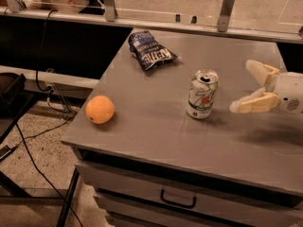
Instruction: Place 7up can upright
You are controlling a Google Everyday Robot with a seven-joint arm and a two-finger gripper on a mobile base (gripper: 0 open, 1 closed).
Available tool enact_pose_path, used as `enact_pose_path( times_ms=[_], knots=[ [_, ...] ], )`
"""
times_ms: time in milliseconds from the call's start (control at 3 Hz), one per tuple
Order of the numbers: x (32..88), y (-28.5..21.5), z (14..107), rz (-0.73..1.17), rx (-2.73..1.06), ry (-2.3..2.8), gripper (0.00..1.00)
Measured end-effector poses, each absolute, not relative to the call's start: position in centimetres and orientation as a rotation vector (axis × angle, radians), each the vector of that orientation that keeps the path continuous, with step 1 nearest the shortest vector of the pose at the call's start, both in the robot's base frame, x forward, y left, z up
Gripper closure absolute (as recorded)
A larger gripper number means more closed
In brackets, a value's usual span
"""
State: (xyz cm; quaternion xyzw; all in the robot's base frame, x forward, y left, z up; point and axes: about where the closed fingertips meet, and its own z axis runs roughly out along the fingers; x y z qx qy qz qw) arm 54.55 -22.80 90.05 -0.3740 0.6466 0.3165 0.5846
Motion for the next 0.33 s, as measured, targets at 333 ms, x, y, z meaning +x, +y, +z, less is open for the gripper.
enact_pose_path(
  times_ms=[333],
  knots=[
    [54.6,-22.73,89.99,0.738,-0.871,1.51,0.0]
  ],
)
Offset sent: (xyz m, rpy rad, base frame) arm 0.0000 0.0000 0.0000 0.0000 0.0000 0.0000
